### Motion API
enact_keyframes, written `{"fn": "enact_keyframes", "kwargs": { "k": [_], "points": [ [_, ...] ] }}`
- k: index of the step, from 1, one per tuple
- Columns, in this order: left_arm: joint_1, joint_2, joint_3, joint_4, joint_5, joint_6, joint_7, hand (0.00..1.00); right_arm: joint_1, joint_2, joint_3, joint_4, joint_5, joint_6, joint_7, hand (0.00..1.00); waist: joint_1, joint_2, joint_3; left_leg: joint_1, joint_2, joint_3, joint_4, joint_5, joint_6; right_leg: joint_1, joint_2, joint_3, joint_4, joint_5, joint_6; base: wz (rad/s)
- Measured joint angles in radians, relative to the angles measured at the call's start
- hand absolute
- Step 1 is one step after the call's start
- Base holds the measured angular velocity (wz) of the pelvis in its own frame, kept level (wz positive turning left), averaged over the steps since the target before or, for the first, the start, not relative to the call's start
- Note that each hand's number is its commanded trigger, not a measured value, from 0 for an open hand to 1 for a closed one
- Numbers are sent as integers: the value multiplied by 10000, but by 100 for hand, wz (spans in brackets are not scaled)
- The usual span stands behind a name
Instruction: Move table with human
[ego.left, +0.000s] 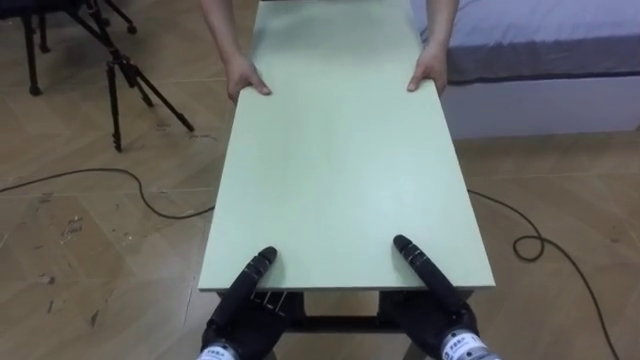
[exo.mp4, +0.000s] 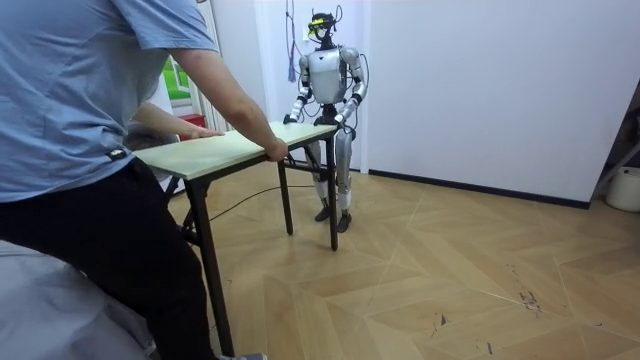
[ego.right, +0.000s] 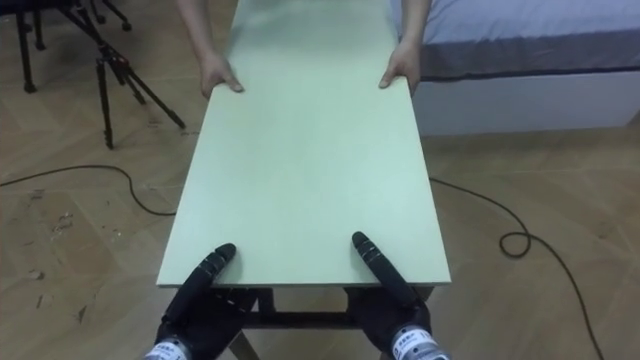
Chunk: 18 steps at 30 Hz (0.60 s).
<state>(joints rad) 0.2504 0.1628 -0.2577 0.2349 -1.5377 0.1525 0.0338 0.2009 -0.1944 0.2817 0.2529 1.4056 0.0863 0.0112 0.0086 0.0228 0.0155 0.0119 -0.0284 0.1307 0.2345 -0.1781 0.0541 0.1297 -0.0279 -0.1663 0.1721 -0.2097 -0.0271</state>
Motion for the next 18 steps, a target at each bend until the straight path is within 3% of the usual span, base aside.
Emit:
{"fn": "enact_keyframes", "kwargs": {
  "k": [7, 14, 18],
  "points": [
    [556, 7, 10, -599, 249, -114, -337, 100, 601, -99, 25, -1038, -9, -23, -140, 100, 19, 0, -1, 17, 22, 10, -96, 11, -8, -85, -1, 10, 157, 6, 8, 0],
    [699, 15, -29, -778, 388, -219, -517, 100, 829, -178, 119, -1415, -27, -207, -97, 100, 20, 5, -6, 16, 24, 11, -118, 77, 10, -101, -7, 29, 168, 34, -7, 0],
    [883, 41, -188, -1117, 452, -508, -511, 100, 1098, -181, 139, -1763, -35, -357, -80, 100, 21, 10, -10, -12, 10, 37, -124, 158, 34, -179, -17, 138, 140, 38, 7, -1]
  ]
}}
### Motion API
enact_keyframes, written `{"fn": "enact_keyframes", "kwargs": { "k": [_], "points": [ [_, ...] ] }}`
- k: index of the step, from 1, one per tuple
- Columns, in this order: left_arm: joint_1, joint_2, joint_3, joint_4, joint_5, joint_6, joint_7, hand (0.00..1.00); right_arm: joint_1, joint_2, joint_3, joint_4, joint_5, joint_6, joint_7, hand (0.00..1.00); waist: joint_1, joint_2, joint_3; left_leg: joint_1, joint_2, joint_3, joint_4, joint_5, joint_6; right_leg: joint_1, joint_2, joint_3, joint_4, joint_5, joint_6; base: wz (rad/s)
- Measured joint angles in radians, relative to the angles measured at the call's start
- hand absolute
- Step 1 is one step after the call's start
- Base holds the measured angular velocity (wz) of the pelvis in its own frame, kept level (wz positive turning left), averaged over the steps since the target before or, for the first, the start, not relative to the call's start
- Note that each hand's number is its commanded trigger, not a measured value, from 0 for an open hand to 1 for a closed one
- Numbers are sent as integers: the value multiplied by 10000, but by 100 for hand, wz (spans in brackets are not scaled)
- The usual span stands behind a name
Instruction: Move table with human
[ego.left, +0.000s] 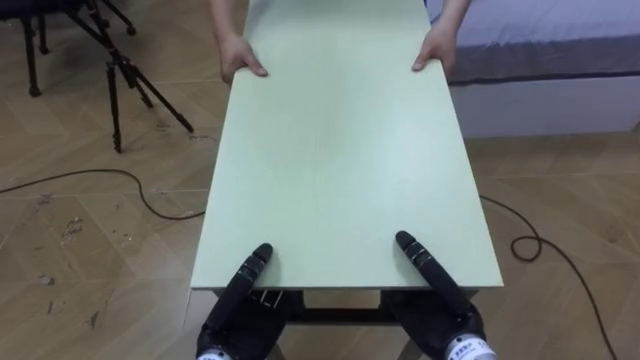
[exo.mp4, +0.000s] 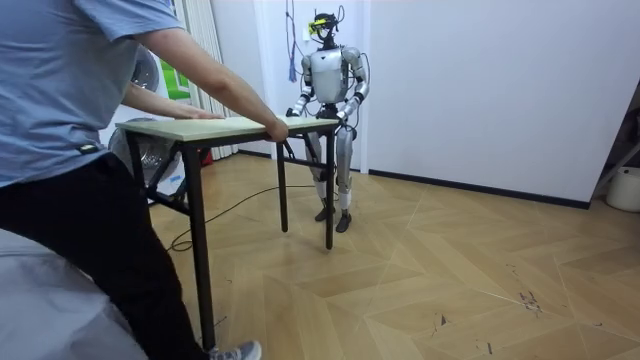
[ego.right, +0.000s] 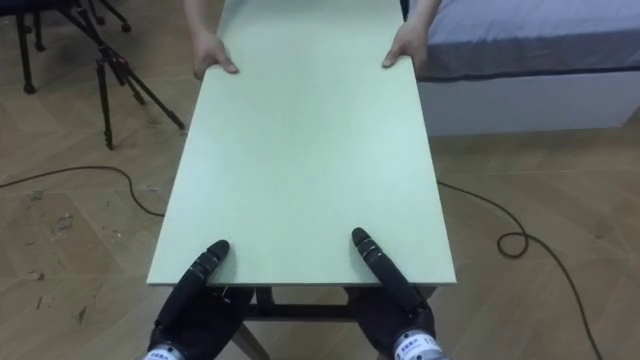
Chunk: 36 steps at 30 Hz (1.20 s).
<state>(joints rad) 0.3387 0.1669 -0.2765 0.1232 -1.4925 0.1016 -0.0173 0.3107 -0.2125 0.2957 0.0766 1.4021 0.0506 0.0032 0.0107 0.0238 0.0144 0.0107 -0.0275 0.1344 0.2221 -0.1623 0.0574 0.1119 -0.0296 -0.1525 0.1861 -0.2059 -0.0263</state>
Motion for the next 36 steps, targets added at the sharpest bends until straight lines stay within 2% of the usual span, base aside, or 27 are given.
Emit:
{"fn": "enact_keyframes", "kwargs": {
  "k": [3, 8, 12, 16, 21, 24, 25, 26, 28, 30, 32, 33, 34, 35, 36],
  "points": [
    [235, 3, -31, -497, 192, -243, 37, 100, 231, 23, 48, -322, 20, -158, 9, 100, -14, 10, -35, -79, -20, 6, -14, 59, 27, -90, 3, 6, -1, 15, 23, -1],
    [323, 28, -176, -734, 315, -670, 36, 100, 260, 21, 480, -376, 95, -748, 143, 100, 32, -12, -52, -97, -29, 110, -130, 77, 33, -222, 26, 109, 12, 19, 29, -6],
    [415, 48, -366, -843, 191, -894, 15, 100, 268, -149, 730, -375, 119, -1114, 371, 100, -11, -142, -94, -202, -19, 132, -158, 73, 26, -259, -31, 9, 36, 30, 31, 0],
    [407, 64, -522, -846, 113, -1161, 13, 100, 264, -214, 1028, -375, 217, -1512, 391, 100, -1, -334, -83, -190, 6, 120, -161, 52, -9, -229, -29, -3, 16, 30, 32, 0],
    [401, 73, -668, -903, 129, -1383, 10, 100, 220, -239, 1116, -375, 277, -1715, 445, 100, 31, -376, -50, -274, 58, 84, 24, -60, -69, -231, 18, 40, 26, 29, 31, 0],
    [407, 164, -789, -987, 111, -1475, -146, 100, 242, -292, 1167, -373, 421, -1854, 644, 100, 170, -363, 22, -805, 273, -39, 923, -403, -120, -331, 204, 47, 101, 8, -3, 5],
    [383, 165, -789, -985, 142, -1475, -148, 100, 241, -296, 1155, -367, 476, -1844, 651, 100, 252, -344, 36, -1065, 421, -61, 1374, -566, -176, -482, 337, 94, 288, -36, -77, 6],
    [364, 164, -789, -982, 149, -1475, -155, 100, 235, -275, 1133, -365, 477, -1841, 651, 100, 248, -331, 67, -1186, 497, -64, 1630, -644, -205, -543, 371, 100, 399, -59, -114, 0],
    [357, 183, -806, -975, 131, -1484, -221, 100, 207, -235, 1123, -357, 511, -1841, 652, 100, 399, -286, 122, -1647, 734, -72, 2406, -762, -364, -803, 627, 136, 641, -139, -247, -3],
    [359, 226, -813, -976, 135, -1482, -252, 100, 209, -255, 1133, -356, 510, -1831, 673, 100, 529, -240, 129, -1927, 832, -146, 2775, -821, -467, -968, 757, 130, 724, -216, -417, -1],
    [354, 268, -823, -976, 136, -1483, -251, 100, 254, -293, 1125, -346, 502, -1835, 731, 100, 513, -150, 87, -2293, 869, -443, 3052, -785, -712, -1224, 913, 78, 741, -249, -561, 17],
    [338, 251, -817, -974, 126, -1483, -250, 100, 260, -269, 1126, -324, 503, -1835, 804, 100, 475, -166, 63, -2481, 877, -623, 3069, -644, -1018, -1414, 835, -74, 705, -150, -695, -10],
    [403, 234, -817, -957, 116, -1483, -255, 100, 258, -267, 1144, -312, 479, -1820, 839, 100, 602, -107, 87, -2670, 1106, -564, 3892, -704, -1163, -1503, 806, -346, 714, -57, -817, -30],
    [513, 220, -817, -952, 113, -1484, -273, 100, 265, -290, 1168, -288, 454, -1800, 837, 100, 713, -34, 68, -2716, 1310, -481, 4614, -813, -1186, -1484, 819, -538, 727, -42, -850, -63],
    [763, 195, -815, -952, 40, -1510, -370, 100, 271, -359, 1252, -255, 418, -1763, 832, 100, 795, 120, 44, -2715, 1624, -471, 6144, -823, -1207, -1416, 899, -812, 741, -38, -914, -42]
  ]
}}
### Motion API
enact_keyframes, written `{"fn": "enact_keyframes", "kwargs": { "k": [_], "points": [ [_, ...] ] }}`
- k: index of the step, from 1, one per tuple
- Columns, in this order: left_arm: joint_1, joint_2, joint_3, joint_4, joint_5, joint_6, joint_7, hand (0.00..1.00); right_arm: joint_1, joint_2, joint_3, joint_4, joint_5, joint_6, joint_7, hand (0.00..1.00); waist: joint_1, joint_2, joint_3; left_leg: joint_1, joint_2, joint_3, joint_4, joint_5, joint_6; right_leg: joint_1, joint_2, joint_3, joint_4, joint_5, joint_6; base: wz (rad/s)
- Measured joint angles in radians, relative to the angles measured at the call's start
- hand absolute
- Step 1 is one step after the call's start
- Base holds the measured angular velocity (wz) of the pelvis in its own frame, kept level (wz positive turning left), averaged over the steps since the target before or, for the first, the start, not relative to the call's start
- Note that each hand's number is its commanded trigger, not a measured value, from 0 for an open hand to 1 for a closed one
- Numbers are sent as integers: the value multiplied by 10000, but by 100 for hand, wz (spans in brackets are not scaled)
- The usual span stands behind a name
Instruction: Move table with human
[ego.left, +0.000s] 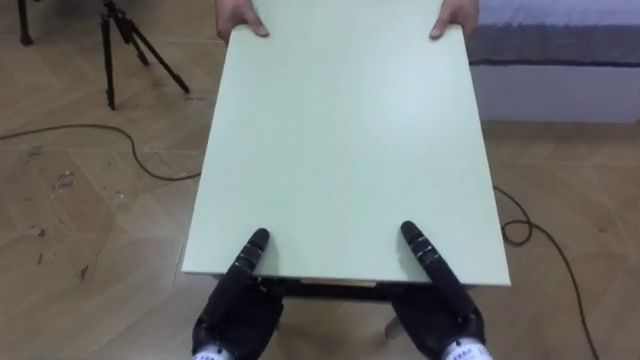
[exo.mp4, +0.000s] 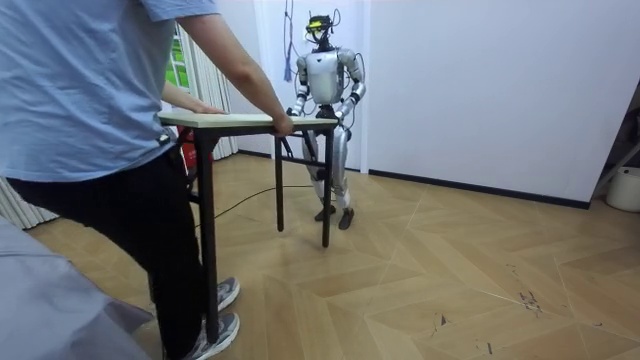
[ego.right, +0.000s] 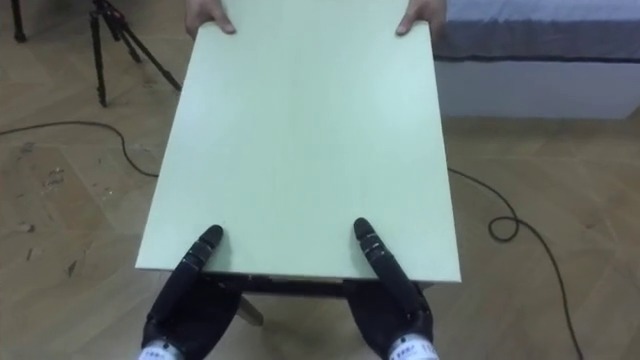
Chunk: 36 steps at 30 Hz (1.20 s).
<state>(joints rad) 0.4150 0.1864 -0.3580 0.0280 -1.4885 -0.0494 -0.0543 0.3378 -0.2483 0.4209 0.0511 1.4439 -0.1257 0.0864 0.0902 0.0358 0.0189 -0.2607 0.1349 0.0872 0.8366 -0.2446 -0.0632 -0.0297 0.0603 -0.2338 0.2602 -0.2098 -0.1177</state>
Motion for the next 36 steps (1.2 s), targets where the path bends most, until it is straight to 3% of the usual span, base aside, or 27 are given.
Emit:
{"fn": "enact_keyframes", "kwargs": {
  "k": [1, 2, 4, 5, 6, 7, 8, 10, 13, 14, 16, 17, 19, 20, 21, 22, 25, 26, 27, 28, 29, 30, 31, 33, 34, 35, 36],
  "points": [
    [162, 103, -36, -2, -116, 15, -104, 100, 28, -77, 3, -1, -54, 71, 2, 100, -156, 179, -36, 90, 224, -157, 1259, 105, -102, 3, 116, -260, 15, -18, -58, -16],
    [178, 142, -68, -2, -139, 27, -104, 100, 39, -121, 3, -1, -55, 88, 8, 100, -278, 226, -43, 165, 328, -222, 1705, 175, -155, -4, 148, -372, 75, -38, -92, 40],
    [155, 145, -70, -9, -133, 43, -111, 100, 49, -166, -38, -2, -89, 98, 176, 100, -695, 314, -5, 823, 644, -452, 1547, 1006, -106, -483, 192, -707, 706, -166, -131, 52],
    [129, 142, -70, -3, -132, 44, -117, 100, 39, -158, -49, 7, -94, 97, 194, 100, -727, 334, 20, 1050, 675, -439, 1152, 775, -254, -622, 202, -696, 899, -197, -120, 28],
    [116, 145, -77, 3, -136, 60, -98, 100, 38, -138, -38, 42, -17, 113, 193, 100, -813, 252, 82, 1345, 585, -370, 572, 406, -210, -742, 111, -630, 1089, -197, -113, 20],
    [143, 182, -88, 3, -135, 80, -92, 100, 82, -170, -18, 38, 3, 143, 193, 100, -876, 160, 114, 1510, 416, -349, 152, 344, -282, -793, -45, -606, 1130, -145, -82, 23],
    [144, 159, -92, 7, -119, 82, -78, 100, 103, -178, -30, 28, 2, 141, 193, 100, -909, 156, 106, 1554, 311, -362, -106, 255, -358, -875, -76, -568, 1131, -65, -96, 23],
    [-34, 158, -81, 9, -75, 80, -93, 100, -5, -166, -91, 28, 28, 83, 279, 100, -1005, 282, 87, 1743, 266, -496, -1450, -563, -550, -1492, -79, -513, 1082, 290, -141, 16],
    [-834, 269, -65, 285, -173, 79, -88, 100, -672, -106, -193, 299, 136, 69, 353, 100, -976, 444, 149, 1945, 283, -394, -3259, -1593, -386, -2712, -160, -755, 1730, 529, -270, 1],
    [-1067, 265, -83, 430, -236, 76, -85, 100, -837, -68, -253, 429, 147, 93, 363, 100, -990, 456, 158, 1939, 277, -338, -3523, -1720, -378, -2883, -194, -804, 1771, 594, -279, 5],
    [-1801, 154, -234, 1050, -330, -69, 73, 100, -1365, 176, -638, 1139, 70, 374, 402, 100, -1000, 393, 153, 1670, 145, -258, -3339, -1979, -156, -3249, -414, -1024, 1744, 1050, -309, -4],
    [-1836, 116, -254, 1086, -363, -122, 92, 100, -1413, 226, -713, 1198, 5, 441, 400, 100, -1030, 397, 155, 1543, 113, -252, -3127, -2027, -75, -3282, -477, -1096, 1691, 1157, -328, -32],
    [-1686, -58, -299, 1206, -531, -226, 90, 100, -1542, 230, -851, 1274, -20, 784, 239, 100, -996, 488, 134, 1113, 4, 92, -2246, -2154, 152, -3269, -839, -1779, 1380, 1566, -406, -51],
    [-1644, -71, -321, 1264, -552, -227, 80, 100, -1520, 185, -858, 1310, -19, 846, 220, 100, -1009, 514, 145, 1036, -10, 192, -2237, -2131, 308, -3213, -920, -1846, 1323, 1595, -243, -16],
    [-1527, -71, -378, 1409, -580, -225, 71, 100, -1336, 170, -855, 1347, -45, 934, 192, 100, -1131, 449, 103, 1003, -228, 184, -2351, -1995, 543, -3162, -1239, -1934, 1319, 1672, 111, 30],
    [-1390, -65, -445, 1474, -561, -216, 96, 100, -1034, 176, -860, 1313, -229, 935, 207, 100, -1283, 326, 30, 1008, -472, 132, -2540, -1826, 686, -3127, -1493, -1900, 1307, 1752, 656, 49],
    [-1263, 7, -770, 1604, -570, -206, 111, 100, -505, 134, -951, 1312, -275, 836, 401, 100, -1797, 188, -9, 919, -760, 361, -2892, -1375, 909, -2999, -1977, -1739, 927, 2259, 1688, 71],
    [-1261, -6, -809, 1605, -584, -183, 131, 100, -471, 87, -985, 1311, -274, 839, 437, 100, -1833, 187, -13, 867, -857, 431, -2971, -1291, 1015, -2999, -2049, -1737, 758, 2397, 1890, 38],
    [-1263, -15, -853, 1598, -584, -146, 148, 100, -465, 73, -1009, 1290, -279, 848, 459, 100, -1828, 164, -48, 779, -1075, 494, -3278, -1011, 1218, -2980, -2169, -1751, 250, 2791, 2297, 11],
    [-1268, -17, -857, 1577, -607, -131, 147, 100, -475, 57, -1018, 1259, -280, 854, 457, 100, -1831, 82, -47, 734, -1276, 492, -3623, -578, 1398, -2932, -2273, -1705, -118, 3239, 2297, 14],
    [-1291, -18, -856, 1582, -599, -126, 148, 100, -463, 62, -1030, 1244, -257, 859, 446, 100, -1914, 35, -19, 721, -1299, 574, -3668, -382, 1424, -2961, -2365, -1571, 32, 3356, 2178, 57],
    [-1333, -49, -861, 1676, -508, -32, 195, 100, -288, 86, -1110, 1239, -209, 906, 412, 100, -2144, -71, -37, 717, -1211, 857, -3604, -227, 1493, -3218, -2597, -835, 1523, 2770, 1520, 110],
    [-1429, -68, -906, 1706, -254, 130, 334, 100, 55, 112, -1212, 1208, -45, 810, 477, 100, -2237, -135, -32, 792, -893, 1409, -3574, -167, 1428, -3266, -2863, -296, 3596, 1512, 1289, 117],
    [-1441, -31, -910, 1635, -12, 178, 353, 100, 308, 82, -1167, 1158, 210, 701, 665, 100, -2115, -355, -56, 990, -571, 2427, -3800, -81, 1235, -2892, -3019, 431, 5569, 162, 1532, 58],
    [-1441, 90, -865, 1446, -8, 189, 333, 100, 275, 123, -1034, 1032, 354, 622, 681, 100, -1918, -579, -7, 1061, -665, 2905, -3700, 3, 1119, -2760, -3018, 919, 5348, -305, 1767, -6],
    [-1424, 90, -829, 1401, -10, 195, 312, 100, 200, 48, -947, 1019, 404, 590, 675, 100, -1868, -616, 24, 946, -835, 2834, -3581, -17, 1148, -2823, -2876, 955, 5084, -399, 1951, -81],
    [-1173, -51, -760, 1329, -15, 192, 253, 100, 54, -283, -839, 944, 417, 648, 632, 100, -1529, -158, -301, 497, -1277, 2205, -3595, -164, 1546, -2742, -2332, 1153, 3814, -503, 2635, -153]
  ]
}}
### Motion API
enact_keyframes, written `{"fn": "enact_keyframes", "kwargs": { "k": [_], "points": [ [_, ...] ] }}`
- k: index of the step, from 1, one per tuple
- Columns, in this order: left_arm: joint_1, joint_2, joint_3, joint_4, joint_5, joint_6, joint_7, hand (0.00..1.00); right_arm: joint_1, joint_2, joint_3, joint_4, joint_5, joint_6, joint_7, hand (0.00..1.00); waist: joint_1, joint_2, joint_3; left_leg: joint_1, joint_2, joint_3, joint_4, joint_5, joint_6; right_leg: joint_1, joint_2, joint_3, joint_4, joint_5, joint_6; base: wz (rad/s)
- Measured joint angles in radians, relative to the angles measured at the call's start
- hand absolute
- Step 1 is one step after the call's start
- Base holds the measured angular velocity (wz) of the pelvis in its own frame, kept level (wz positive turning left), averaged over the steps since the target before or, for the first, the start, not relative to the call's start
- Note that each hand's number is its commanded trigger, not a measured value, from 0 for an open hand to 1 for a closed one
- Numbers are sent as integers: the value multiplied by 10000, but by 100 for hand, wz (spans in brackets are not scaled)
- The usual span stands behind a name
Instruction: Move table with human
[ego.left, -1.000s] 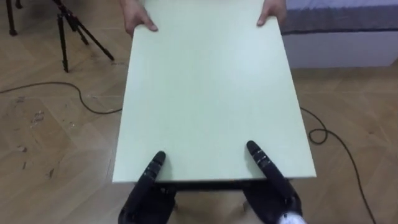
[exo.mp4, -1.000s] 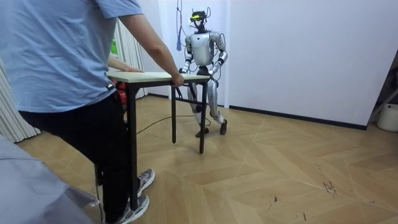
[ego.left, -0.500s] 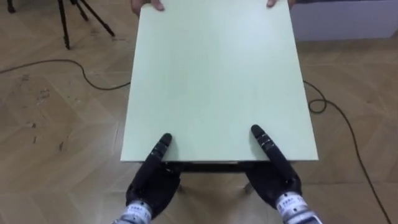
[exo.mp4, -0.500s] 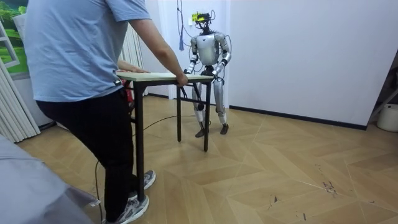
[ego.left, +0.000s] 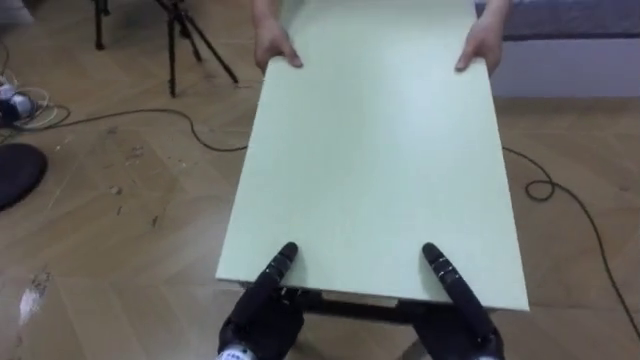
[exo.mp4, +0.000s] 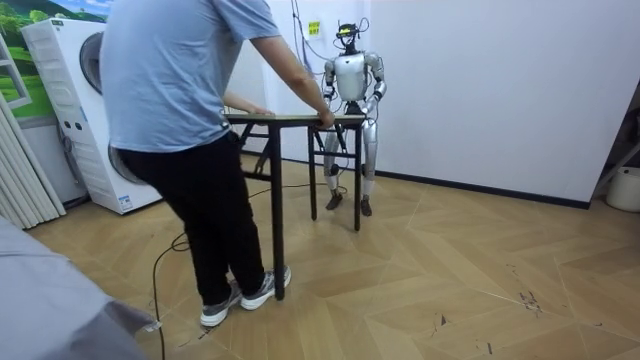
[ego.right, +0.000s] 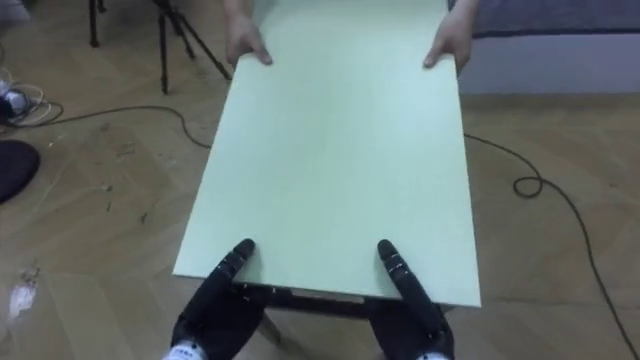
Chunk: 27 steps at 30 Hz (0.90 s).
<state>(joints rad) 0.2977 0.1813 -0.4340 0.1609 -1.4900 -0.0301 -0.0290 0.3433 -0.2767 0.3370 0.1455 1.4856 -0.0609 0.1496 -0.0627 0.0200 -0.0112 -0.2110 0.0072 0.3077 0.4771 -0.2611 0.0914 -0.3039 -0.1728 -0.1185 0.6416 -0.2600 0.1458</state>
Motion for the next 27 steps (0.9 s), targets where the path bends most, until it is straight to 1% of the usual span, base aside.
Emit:
{"fn": "enact_keyframes", "kwargs": {
  "k": [1, 2, 3, 4, 5, 6, 7, 8, 9, 10, 11, 12, 13, 14, 15, 16, 17, 18, 19, 20, 21, 22, 23, 24, 25, 26, 27],
  "points": [
    [326, -38, 330, -214, -85, -79, -156, 100, -499, -161, 347, -65, 80, 153, -307, 100, 331, 475, -46, -339, -57, -674, -102, 112, 239, -67, 479, 680, 200, 140, -52, -146],
    [375, 106, 383, -236, -131, -98, -284, 100, -543, -98, 429, -67, 89, 188, -428, 100, 186, 234, 11, -256, -193, -673, -119, 150, 314, 51, 87, 472, 1322, -16, -286, -49],
    [335, 354, 423, -238, -21, -101, -305, 100, -359, 108, 459, -71, 73, 183, -469, 100, -61, -301, 73, -44, -532, -720, -178, 182, 361, 861, -785, -34, 2603, -281, -363, 45],
    [312, 349, 511, -240, 221, -120, -285, 100, -272, 254, 463, -67, 149, 166, -469, 100, -19, -621, 138, -50, -695, -673, -157, 241, 424, 1512, -1166, -163, 3263, 20, -428, 44],
    [297, 362, 534, -248, 247, -124, -293, 100, -267, 294, 486, -67, 184, 131, -465, 100, 86, -730, 124, -101, -708, -595, -141, 284, 437, 1743, -1218, -132, 3415, 305, -494, -14],
    [202, 383, 544, -266, 263, -88, -294, 100, -293, 294, 510, -115, 234, -13, -428, 100, 297, -789, 128, -341, -659, -492, -56, 336, 383, 2053, -1142, -35, 3233, 687, -644, -39],
    [67, 234, 579, -266, 293, -3, -290, 100, -378, 178, 398, -231, 230, -50, -366, 100, 394, -628, 262, -586, -500, -482, 11, 488, 306, 2088, -866, -27, 2701, 542, -533, -29],
    [21, 183, 561, -267, 316, 29, -290, 100, -368, 186, 337, -288, 229, -50, -327, 100, 367, -546, 319, -644, -478, -517, -45, 571, 322, 2083, -788, -38, 2560, 544, -538, 0],
    [-28, 156, 504, -281, 324, 77, -302, 100, -303, 55, 306, -390, 215, -67, -257, 100, 308, -527, 327, -756, -541, -541, -256, 755, 374, 2067, -769, -12, 2289, 434, -453, 16],
    [-73, 164, 476, -297, 337, 88, -303, 100, -290, 10, 265, -440, 218, -53, -247, 100, 298, -563, 320, -879, -569, -486, -366, 884, 423, 2068, -767, 25, 2008, 216, -329, 9],
    [-99, 169, 479, -299, 337, 83, -303, 100, -293, 33, 230, -461, 202, -32, -247, 100, 303, -589, 317, -957, -568, -449, -373, 940, 443, 2083, -761, 49, 1842, 69, -288, -6],
    [-180, 201, 481, -311, 339, 80, -305, 100, -294, 41, 180, -514, 151, -47, -248, 100, 353, -649, 322, -1157, -561, -358, -305, 1000, 478, 2151, -749, 109, 1454, -294, -240, -10],
    [-303, 225, 481, -320, 349, 81, -305, 100, -308, 85, 115, -538, 118, -73, -248, 100, 397, -720, 311, -1428, -554, -294, -186, 1041, 518, 2170, -726, 151, 1022, -683, -209, -8],
    [-367, 239, 484, -326, 383, 82, -305, 100, -330, 123, 107, -532, 90, -106, -248, 100, 421, -770, 295, -1572, -531, -227, -131, 1066, 539, 2191, -715, 169, 797, -879, -208, -16],
    [-453, 280, 530, -410, 401, 61, -306, 100, -445, 195, 99, -518, 59, -126, -248, 100, 543, -933, 292, -1852, -507, -66, -82, 1177, 547, 2213, -712, 340, 315, -1298, -236, -16],
    [-609, 344, 538, -428, 393, 45, -303, 100, -571, 204, 99, -517, 70, -134, -248, 100, 560, -1012, 293, -2111, -486, -27, -55, 1318, 557, 2342, -666, 332, -298, -1609, -249, -15],
    [-678, 353, 538, -427, 387, 42, -289, 100, -636, 202, 100, -502, 69, -136, -248, 100, 566, -1037, 292, -2213, -460, -3, -46, 1394, 555, 2387, -634, 318, -636, -1717, -282, -10],
    [-761, 346, 562, -425, 405, 7, -287, 100, -874, 238, 89, -353, 68, -110, -248, 100, 570, -1046, 299, -2416, -328, 27, -43, 1560, 514, 2449, -495, 282, -1199, -1832, -305, -10],
    [-878, 358, 591, -394, 416, 4, -273, 100, -1074, 315, 79, -173, 71, -82, -248, 100, 563, -1026, 306, -2607, -154, 6, -109, 1763, 472, 2484, -294, 205, -1614, -1874, -343, -8],
    [-949, 354, 646, -365, 429, 4, -247, 100, -1131, 390, 30, -84, 69, -39, -244, 100, 564, -1004, 311, -2688, -40, -10, -151, 1875, 452, 2453, -172, 153, -1728, -1886, -346, 0],
    [-987, 365, 694, -303, 487, 11, -203, 100, -1183, 502, 3, 77, 60, -12, -243, 100, 605, -958, 311, -2694, 200, 0, -306, 2087, 394, 2290, 78, 47, -1802, -1726, -517, -4],
    [-928, 392, 752, -280, 555, 14, -206, 100, -1157, 610, -52, 156, 23, 134, -243, 100, 697, -954, 307, -2642, 422, -44, -536, 2311, 269, 2217, 332, 23, -1828, -1572, -704, -8],
    [-869, 395, 758, -280, 600, 15, -213, 100, -1142, 657, -60, 193, -8, 197, -244, 100, 707, -912, 299, -2618, 536, -82, -650, 2425, 177, 2197, 482, 18, -1879, -1469, -785, -15],
    [-770, 414, 788, -276, 606, 27, -212, 100, -1076, 706, -52, 261, -18, 215, -242, 100, 822, -808, 312, -2527, 733, -167, -881, 2743, 81, 2191, 787, 27, -2045, -1247, -939, -22],
    [-642, 407, 763, -276, 630, 61, -221, 100, -929, 706, -41, 263, 12, 215, -214, 100, 1026, -684, 308, -2384, 895, -173, -1242, 3086, -48, 2159, 1045, 49, -2168, -1018, -1103, -23],
    [-573, 403, 751, -272, 648, 68, -228, 100, -857, 708, -30, 263, 9, 217, -209, 100, 1077, -621, 300, -2281, 964, -190, -1476, 3280, -127, 2160, 1152, 46, -2220, -931, -1188, -24],
    [-470, 391, 747, -250, 666, 101, -228, 100, -738, 708, -31, 266, 28, 225, -201, 100, 1204, -497, 302, -2066, 1069, -270, -2068, 3747, -378, 2148, 1379, -16, -2327, -744, -1337, 0]
  ]
}}
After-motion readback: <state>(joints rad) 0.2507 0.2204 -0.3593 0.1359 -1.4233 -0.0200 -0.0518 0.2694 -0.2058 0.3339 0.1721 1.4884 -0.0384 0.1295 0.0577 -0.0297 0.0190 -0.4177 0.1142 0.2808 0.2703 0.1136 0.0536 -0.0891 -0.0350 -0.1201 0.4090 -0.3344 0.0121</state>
